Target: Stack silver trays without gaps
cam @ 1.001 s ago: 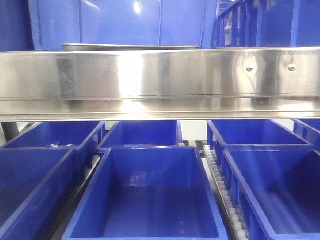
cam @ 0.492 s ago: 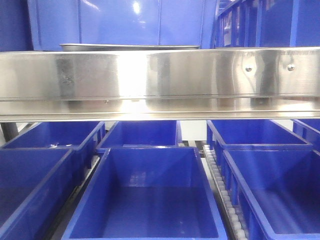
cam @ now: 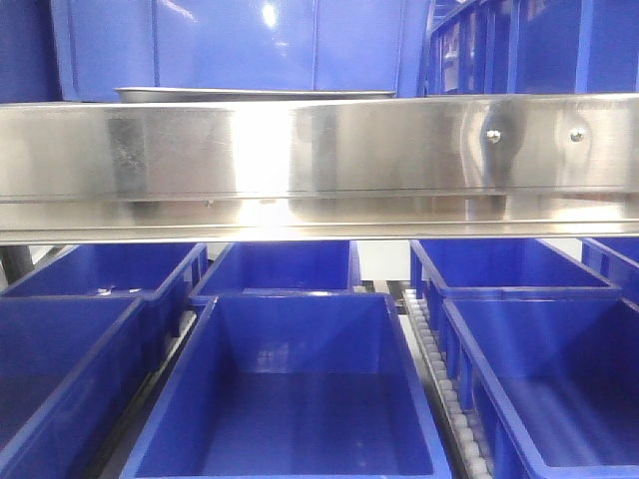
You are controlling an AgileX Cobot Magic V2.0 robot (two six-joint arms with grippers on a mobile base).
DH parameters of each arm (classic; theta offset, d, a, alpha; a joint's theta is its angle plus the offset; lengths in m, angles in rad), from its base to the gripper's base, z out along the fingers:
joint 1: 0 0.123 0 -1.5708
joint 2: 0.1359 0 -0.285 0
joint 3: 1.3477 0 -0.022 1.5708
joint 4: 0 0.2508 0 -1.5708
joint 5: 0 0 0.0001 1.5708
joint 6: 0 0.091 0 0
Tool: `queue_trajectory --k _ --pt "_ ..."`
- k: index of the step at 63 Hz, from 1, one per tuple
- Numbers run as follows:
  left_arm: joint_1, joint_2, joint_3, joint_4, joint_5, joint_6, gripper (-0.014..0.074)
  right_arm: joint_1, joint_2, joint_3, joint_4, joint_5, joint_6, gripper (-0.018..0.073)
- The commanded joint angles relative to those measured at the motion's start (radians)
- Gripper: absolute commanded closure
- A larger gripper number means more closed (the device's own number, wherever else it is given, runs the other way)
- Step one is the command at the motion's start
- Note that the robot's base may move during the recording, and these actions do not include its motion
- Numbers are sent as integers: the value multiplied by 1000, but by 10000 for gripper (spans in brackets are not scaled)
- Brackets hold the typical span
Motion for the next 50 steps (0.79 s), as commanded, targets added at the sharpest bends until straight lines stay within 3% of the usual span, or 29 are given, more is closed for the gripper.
queue_trajectory --k 1,18,42,50 --pt "3 -3 2 -4 -14 -5 615 -59 -6 68 -8 -49 -5 638" --pt "3 -3 2 -4 -14 -5 615 -86 -6 254 4 -117 -5 638" --pt "3 -3 2 -4 -14 -5 615 -86 -6 341 4 -155 -1 638" --pt "3 -3 2 -4 -14 -5 615 -86 -6 358 -79 -224 119 638"
